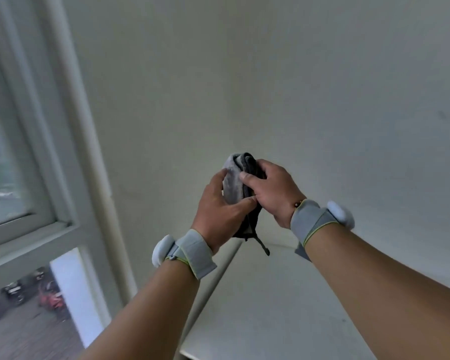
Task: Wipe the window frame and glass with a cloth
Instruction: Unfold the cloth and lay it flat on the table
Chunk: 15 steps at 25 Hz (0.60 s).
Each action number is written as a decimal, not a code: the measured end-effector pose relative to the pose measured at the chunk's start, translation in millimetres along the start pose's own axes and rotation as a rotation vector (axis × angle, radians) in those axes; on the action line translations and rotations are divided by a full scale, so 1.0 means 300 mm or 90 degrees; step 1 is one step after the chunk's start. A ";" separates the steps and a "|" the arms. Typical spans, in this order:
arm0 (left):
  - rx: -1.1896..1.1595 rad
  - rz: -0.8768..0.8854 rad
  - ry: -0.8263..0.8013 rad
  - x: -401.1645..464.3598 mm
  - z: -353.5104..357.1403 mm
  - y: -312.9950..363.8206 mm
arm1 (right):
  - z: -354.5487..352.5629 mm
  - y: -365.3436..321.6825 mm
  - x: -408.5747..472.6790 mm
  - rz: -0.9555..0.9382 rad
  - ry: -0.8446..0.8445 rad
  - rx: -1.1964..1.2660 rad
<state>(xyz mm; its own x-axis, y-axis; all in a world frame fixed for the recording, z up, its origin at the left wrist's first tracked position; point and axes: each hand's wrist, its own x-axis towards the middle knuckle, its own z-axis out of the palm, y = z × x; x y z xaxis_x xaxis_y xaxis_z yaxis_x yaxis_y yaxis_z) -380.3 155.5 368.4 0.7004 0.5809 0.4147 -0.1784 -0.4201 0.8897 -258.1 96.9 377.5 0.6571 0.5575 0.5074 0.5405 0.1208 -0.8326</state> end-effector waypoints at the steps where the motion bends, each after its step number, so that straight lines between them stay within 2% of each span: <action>1: 0.009 -0.004 -0.005 0.034 0.069 -0.004 | -0.066 0.029 0.022 0.002 0.003 -0.011; 7: -0.044 0.020 -0.094 0.210 0.447 -0.009 | -0.413 0.165 0.122 0.021 0.027 -0.058; 15: -0.066 0.019 -0.209 0.353 0.686 -0.043 | -0.635 0.298 0.175 0.088 0.061 -0.055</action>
<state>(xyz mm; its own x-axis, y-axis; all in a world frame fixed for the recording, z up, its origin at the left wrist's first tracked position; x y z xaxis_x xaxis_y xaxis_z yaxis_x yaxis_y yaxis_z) -161.6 79.0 361.7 0.8757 0.3075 0.3723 -0.2597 -0.3501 0.9000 -75.2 -19.4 371.9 0.7725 0.4833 0.4120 0.4822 -0.0243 -0.8757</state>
